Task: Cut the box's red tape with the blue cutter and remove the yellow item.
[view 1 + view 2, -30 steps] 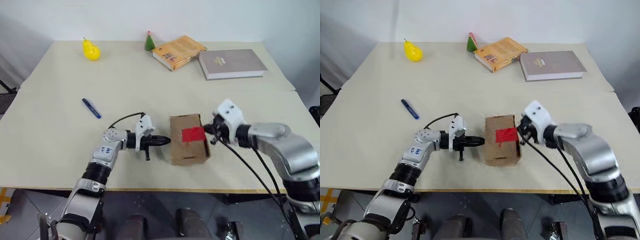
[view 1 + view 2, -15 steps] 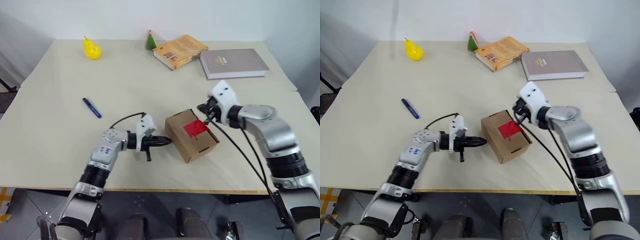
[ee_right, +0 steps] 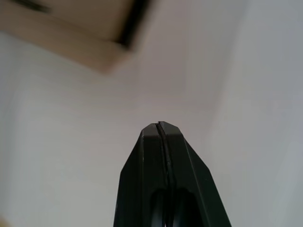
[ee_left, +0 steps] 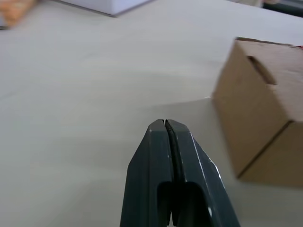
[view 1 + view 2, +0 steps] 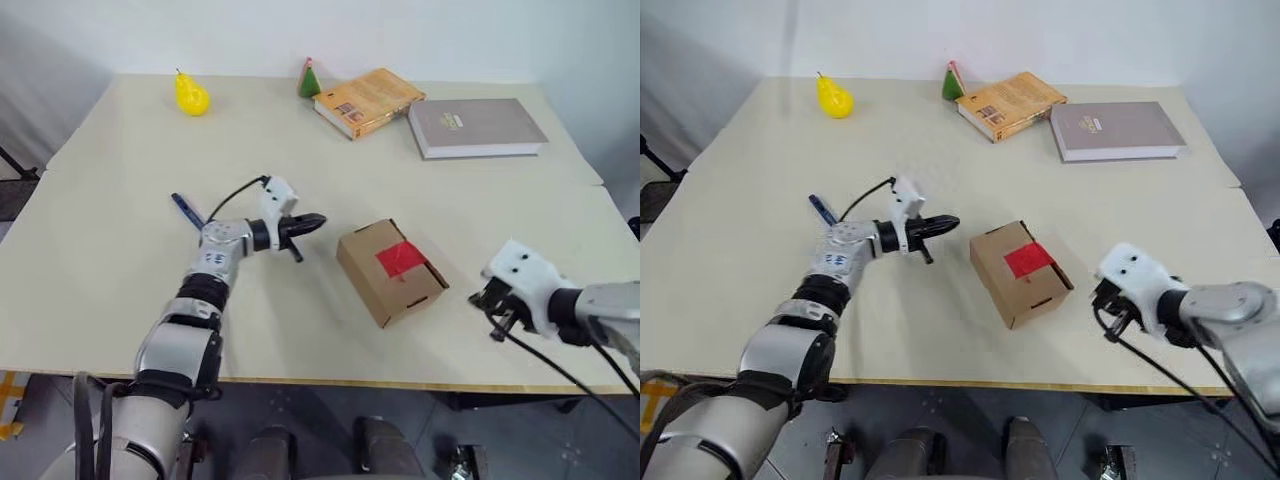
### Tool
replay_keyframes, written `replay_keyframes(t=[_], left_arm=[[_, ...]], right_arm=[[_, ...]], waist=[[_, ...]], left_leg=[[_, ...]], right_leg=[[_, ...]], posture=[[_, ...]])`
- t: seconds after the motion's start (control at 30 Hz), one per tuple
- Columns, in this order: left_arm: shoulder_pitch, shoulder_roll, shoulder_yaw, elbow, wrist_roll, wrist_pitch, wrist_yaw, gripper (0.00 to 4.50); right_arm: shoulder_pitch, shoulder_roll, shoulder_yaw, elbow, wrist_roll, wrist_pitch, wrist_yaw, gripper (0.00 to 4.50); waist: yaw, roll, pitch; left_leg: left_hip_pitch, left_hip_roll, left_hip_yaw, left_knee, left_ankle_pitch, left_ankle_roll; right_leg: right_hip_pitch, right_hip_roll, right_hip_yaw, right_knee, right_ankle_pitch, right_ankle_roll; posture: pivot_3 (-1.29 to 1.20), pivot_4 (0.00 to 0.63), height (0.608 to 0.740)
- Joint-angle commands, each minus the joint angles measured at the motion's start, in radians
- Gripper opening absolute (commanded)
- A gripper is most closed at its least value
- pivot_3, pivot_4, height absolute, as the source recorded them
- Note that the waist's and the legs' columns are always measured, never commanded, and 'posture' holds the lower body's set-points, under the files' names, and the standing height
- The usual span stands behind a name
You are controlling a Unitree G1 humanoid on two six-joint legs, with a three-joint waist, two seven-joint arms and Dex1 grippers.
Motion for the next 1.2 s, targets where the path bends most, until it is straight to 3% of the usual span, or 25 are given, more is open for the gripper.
replay_keyframes(t=[0.03,0.23,0.43,0.73,0.97,1.07,1.2], left_arm=[[-0.051,-0.039,-0.028,0.039,0.027,-0.031,-0.092,0.04],[-0.056,-0.04,-0.031,0.046,0.036,-0.028,-0.182,0.04],[-0.027,-0.015,-0.039,0.006,0.037,-0.005,-0.246,0.04],[-0.014,0.007,-0.014,0.006,0.04,-0.032,-0.165,0.04],[-0.031,0.054,0.049,0.0,0.016,-0.077,-0.06,0.04],[-0.005,0.088,0.067,-0.082,0.01,-0.054,-0.013,0.57],[0.086,0.124,0.076,-0.292,-0.017,-0.003,0.0,1.8]], right_arm=[[-0.04,0.081,0.04,-0.057,0.027,0.044,-0.072,0.0],[-0.111,0.128,0.094,-0.038,0.038,0.055,-0.113,0.0],[-0.148,0.097,0.119,-0.008,0.038,0.04,-0.104,0.0],[-0.115,0.024,0.084,0.007,0.049,0.02,-0.074,0.0],[-0.004,-0.07,0.008,0.155,-0.069,-0.235,-0.073,0.0],[-0.089,-0.012,-0.047,0.317,-0.087,-0.349,-0.113,0.53],[-0.185,0.06,-0.057,0.463,-0.061,-0.508,-0.062,1.9]], waist=[[0.003,0.0,0.0],[0.003,0.0,0.0],[0.006,0.0,0.0],[0.007,0.0,0.0],[0.005,0.0,0.0],[-0.001,0.0,0.001],[-0.011,0.0,0.001]], left_leg=[[0.0,0.0,0.0,0.0,0.0,0.0],[0.0,0.0,0.0,0.001,0.0,0.0],[0.0,-0.001,-0.001,0.001,0.0,0.0],[-0.001,-0.005,-0.002,0.001,0.0,0.002],[-0.001,-0.008,-0.001,0.001,0.0,0.004],[0.0,-0.009,0.0,0.003,0.0,0.004],[0.0,-0.008,-0.001,0.005,0.0,0.004]], right_leg=[[0.0,0.0,0.0,0.0,0.0,0.0],[-0.001,-0.001,0.0,0.001,0.0,0.0],[-0.001,-0.002,-0.002,0.001,0.0,0.0],[0.0,-0.013,-0.02,0.002,0.0,0.0],[0.0,-0.017,-0.022,0.003,0.0,0.0],[0.0,-0.017,-0.023,0.003,0.001,0.001],[0.0,-0.018,-0.024,0.007,0.001,0.001]], posture=[[0.0,0.15,0.74],[0.0,0.15,0.74],[0.0,0.15,0.74],[0.0,0.15,0.74],[0.0,0.15,0.74],[0.0,0.15,0.74],[0.0,0.15,0.74]])
